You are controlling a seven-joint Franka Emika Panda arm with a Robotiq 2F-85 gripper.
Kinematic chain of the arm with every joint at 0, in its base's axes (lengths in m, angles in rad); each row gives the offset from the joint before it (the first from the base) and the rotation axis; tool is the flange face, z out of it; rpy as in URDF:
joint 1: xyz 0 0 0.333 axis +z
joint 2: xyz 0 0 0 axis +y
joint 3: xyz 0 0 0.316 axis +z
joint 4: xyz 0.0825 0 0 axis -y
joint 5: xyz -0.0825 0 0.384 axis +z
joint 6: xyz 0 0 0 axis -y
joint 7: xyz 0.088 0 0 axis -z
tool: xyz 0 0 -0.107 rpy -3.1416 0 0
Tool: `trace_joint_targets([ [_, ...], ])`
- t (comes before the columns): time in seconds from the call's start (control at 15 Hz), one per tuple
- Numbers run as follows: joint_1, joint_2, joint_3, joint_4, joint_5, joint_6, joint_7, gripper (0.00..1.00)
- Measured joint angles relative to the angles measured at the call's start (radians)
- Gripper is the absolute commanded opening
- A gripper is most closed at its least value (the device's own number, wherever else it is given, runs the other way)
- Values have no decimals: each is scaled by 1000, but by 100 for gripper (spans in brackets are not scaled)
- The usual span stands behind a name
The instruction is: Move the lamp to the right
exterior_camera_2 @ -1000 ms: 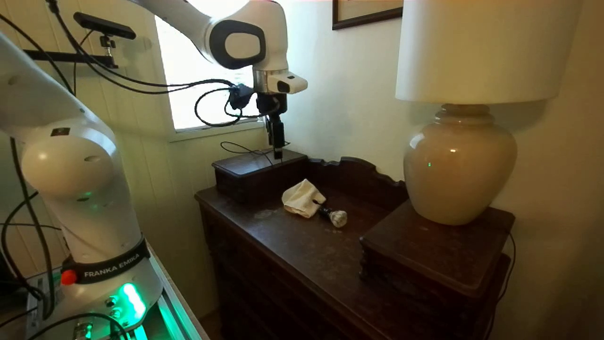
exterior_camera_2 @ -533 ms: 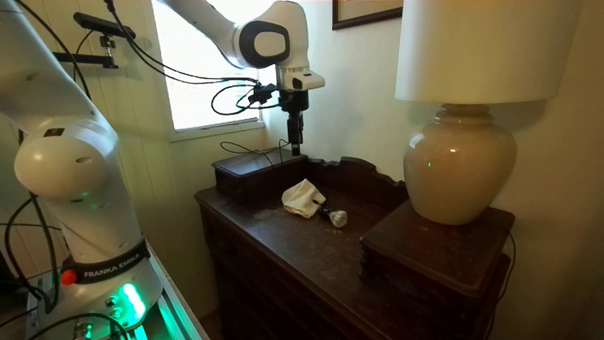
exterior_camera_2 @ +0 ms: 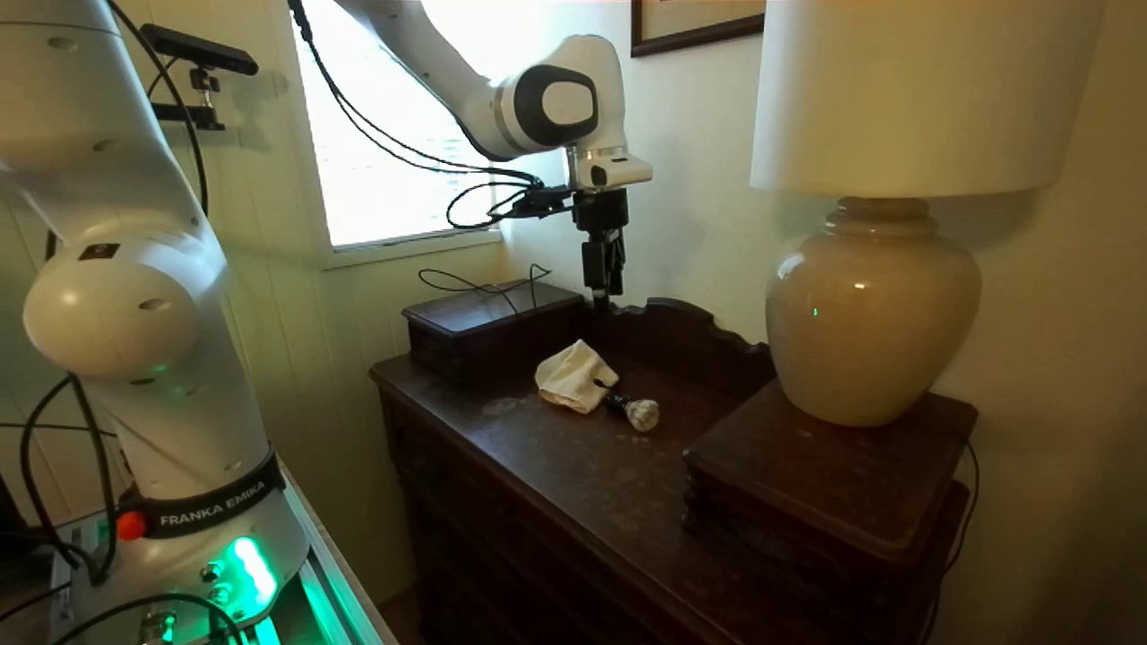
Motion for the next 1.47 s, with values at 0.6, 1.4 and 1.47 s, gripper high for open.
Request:
trace_joint_targets([
  [0.6, 20, 19, -23, 22, -18, -31, 66, 100],
  [1.4, 155, 422, -160, 416, -320, -140, 764, 100],
  [1.47, 171, 455, -177, 448, -342, -149, 798, 100],
])
